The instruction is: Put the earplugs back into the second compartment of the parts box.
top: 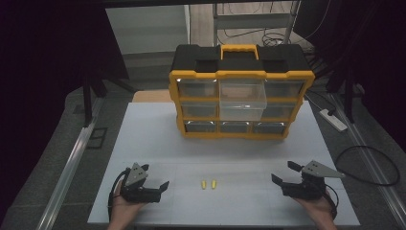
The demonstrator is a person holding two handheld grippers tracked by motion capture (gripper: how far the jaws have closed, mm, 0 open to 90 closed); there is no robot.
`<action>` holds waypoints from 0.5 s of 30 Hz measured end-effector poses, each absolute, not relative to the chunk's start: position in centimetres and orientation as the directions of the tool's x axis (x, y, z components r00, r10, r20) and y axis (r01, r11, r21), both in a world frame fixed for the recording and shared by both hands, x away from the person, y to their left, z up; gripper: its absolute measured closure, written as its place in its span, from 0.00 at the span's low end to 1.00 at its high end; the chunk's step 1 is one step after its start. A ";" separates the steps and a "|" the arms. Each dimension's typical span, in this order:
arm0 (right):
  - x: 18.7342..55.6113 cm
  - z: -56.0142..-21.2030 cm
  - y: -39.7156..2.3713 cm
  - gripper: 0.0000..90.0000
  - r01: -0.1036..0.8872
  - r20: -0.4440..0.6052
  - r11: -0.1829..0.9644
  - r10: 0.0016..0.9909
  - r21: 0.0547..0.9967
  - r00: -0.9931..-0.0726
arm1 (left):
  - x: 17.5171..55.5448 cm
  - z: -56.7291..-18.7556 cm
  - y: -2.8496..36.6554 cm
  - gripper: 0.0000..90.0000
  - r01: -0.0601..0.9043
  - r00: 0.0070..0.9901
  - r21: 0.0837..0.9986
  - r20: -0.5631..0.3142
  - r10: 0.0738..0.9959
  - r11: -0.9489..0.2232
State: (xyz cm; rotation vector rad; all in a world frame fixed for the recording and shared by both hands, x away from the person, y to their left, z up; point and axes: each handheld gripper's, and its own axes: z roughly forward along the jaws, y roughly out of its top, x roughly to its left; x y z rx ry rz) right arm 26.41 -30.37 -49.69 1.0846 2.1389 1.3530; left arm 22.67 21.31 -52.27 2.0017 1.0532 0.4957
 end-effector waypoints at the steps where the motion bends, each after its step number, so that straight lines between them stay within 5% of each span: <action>1: 26.5 -49.7 -30.4 0.18 0.403 0.078 0.238 0.775 0.884 -0.627 | 22.7 -52.3 21.3 0.03 0.502 0.576 0.799 -0.024 0.817 -0.331; 15: 26.6 -49.9 -30.0 0.19 0.414 0.057 0.269 0.779 0.869 -0.625 | 22.8 -52.2 21.3 0.03 0.502 0.581 0.799 -0.028 0.814 -0.331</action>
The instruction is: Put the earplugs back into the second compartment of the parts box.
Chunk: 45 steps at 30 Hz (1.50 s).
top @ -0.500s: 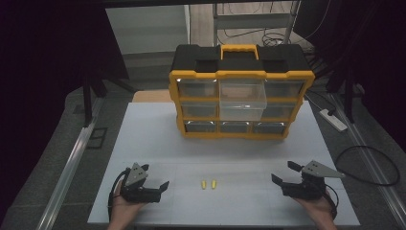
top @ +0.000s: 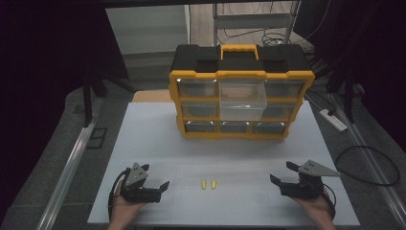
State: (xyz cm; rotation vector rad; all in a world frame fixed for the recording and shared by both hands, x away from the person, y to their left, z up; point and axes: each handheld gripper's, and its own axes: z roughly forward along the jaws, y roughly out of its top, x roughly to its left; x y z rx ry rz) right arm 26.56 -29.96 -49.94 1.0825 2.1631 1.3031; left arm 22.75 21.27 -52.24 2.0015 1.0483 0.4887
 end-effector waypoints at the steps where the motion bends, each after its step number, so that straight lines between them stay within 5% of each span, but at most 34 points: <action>1: 26.5 -49.9 -30.0 0.19 0.414 0.060 0.265 0.779 0.871 -0.625 | 22.8 -52.3 21.3 0.04 0.502 0.580 0.799 -0.026 0.814 -0.332; 24: 27.1 -48.1 -27.9 0.22 0.385 0.063 0.279 0.734 0.880 -0.676 | 22.8 -52.3 21.4 0.04 0.501 0.585 0.797 -0.024 0.811 -0.337; 45: 28.8 -47.9 -20.9 0.22 0.355 0.036 0.476 0.557 0.805 -0.830 | 22.7 -52.4 21.4 0.04 0.501 0.582 0.802 -0.034 0.812 -0.326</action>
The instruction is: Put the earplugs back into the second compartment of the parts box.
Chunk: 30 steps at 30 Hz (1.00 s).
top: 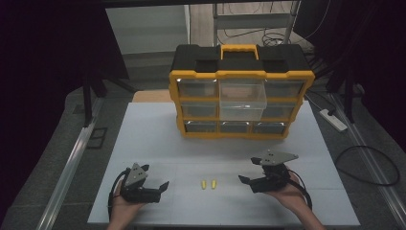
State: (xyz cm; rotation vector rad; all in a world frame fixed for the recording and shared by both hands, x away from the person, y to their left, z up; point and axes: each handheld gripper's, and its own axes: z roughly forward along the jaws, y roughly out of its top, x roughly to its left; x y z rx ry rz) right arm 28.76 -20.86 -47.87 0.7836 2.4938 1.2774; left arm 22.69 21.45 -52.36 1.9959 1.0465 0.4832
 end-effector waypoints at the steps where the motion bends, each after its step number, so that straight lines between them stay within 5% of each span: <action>1: 28.8 -47.9 -20.7 0.22 0.355 0.039 0.479 0.552 0.803 -0.833 | 22.7 -52.3 21.4 0.04 0.499 0.581 0.804 -0.035 0.813 -0.322; 30: 30.0 -49.0 -14.1 0.24 0.298 0.029 0.617 0.407 0.728 -0.913 | 22.7 -52.4 21.2 0.05 0.496 0.594 0.797 -0.022 0.804 -0.344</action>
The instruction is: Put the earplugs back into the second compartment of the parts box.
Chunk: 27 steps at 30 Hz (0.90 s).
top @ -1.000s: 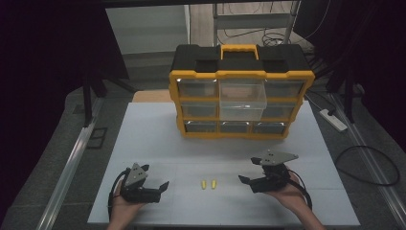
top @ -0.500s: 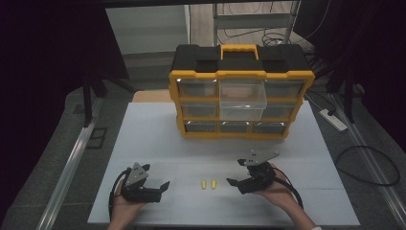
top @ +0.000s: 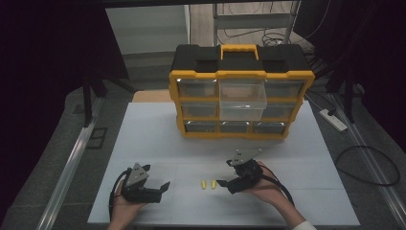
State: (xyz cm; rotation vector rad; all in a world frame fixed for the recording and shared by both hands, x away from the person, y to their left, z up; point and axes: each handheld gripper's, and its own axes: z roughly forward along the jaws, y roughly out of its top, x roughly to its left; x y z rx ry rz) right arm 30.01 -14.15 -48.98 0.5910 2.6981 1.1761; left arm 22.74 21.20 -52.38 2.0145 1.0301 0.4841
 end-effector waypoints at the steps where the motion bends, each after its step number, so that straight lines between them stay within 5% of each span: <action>1: 30.0 -49.0 -13.8 0.24 0.291 0.028 0.626 0.394 0.723 -0.919 | 22.7 -52.4 21.2 0.05 0.495 0.595 0.796 -0.020 0.803 -0.347; 18: 30.5 -51.3 -11.0 0.25 0.270 0.037 0.743 0.314 0.612 -0.949 | 22.7 -52.4 21.1 0.05 0.494 0.602 0.793 -0.016 0.799 -0.356; 27: 30.5 -52.3 -10.1 0.34 0.248 0.029 0.770 0.286 0.588 -0.958 | 22.7 -52.5 21.1 0.05 0.494 0.603 0.792 -0.014 0.798 -0.359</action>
